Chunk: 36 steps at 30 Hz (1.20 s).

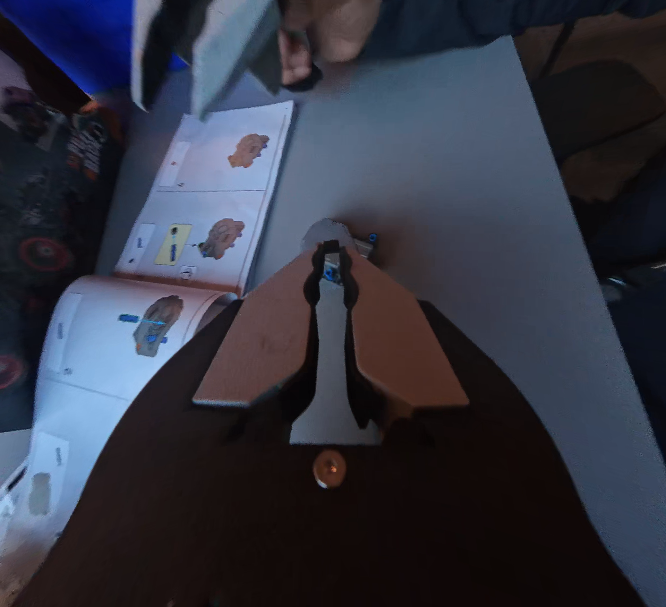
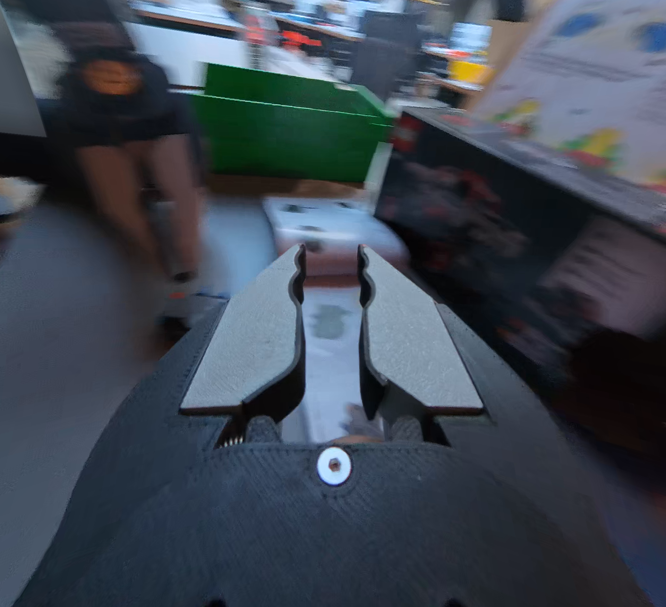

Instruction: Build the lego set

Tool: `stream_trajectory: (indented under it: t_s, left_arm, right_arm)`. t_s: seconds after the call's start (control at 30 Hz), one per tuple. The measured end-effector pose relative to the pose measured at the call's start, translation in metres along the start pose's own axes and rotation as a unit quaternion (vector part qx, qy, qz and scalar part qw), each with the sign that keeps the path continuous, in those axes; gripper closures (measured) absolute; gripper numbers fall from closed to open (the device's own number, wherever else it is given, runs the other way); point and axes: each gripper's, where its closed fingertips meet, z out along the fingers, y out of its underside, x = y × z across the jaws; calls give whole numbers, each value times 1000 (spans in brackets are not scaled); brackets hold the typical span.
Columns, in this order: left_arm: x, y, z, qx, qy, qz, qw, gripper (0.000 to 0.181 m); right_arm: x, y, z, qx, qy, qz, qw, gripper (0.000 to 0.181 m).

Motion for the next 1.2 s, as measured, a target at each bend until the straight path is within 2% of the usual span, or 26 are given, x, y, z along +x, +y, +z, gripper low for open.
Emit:
stream_trajectory:
  t_s: [0.03,0.1,0.17,0.27,0.37,0.67,0.73,0.87,1.0,1.2]
  left_arm:
    - [-2,0,-3,7,-10,11,1000,176]
    - [-8,0,-8,12,-42,44,998,176]
    - [-15,-5,-13,25,-84,86,992,176]
    - [-18,-16,-18,42,-138,145,979,176]
    - [-19,-22,-19,43,-180,184,965,176]
    - [-16,-28,-18,49,-192,190,962,176]
    - [-15,-29,-18,51,-191,191,961,176]
    - [-12,-28,-16,52,-187,194,962,176]
    - [-15,-28,-18,51,-190,189,962,176]
    - [-16,-26,-17,48,-191,185,963,176]
  right_arm:
    - [-14,-1,5,-1,-37,2,999,157]
    - [-39,3,12,-18,-107,18,994,162]
    - [-52,10,18,-43,-148,61,986,175]
    - [-69,8,23,-51,-217,149,963,171]
    - [-74,3,24,-43,-242,193,950,170]
    - [-78,8,27,-58,-250,225,940,175]
    - [-80,10,28,-59,-253,226,939,181]
    - [-82,15,28,-63,-259,232,936,181]
    - [-81,18,27,-64,-260,239,933,174]
    - [-90,14,24,-49,-284,244,926,176]
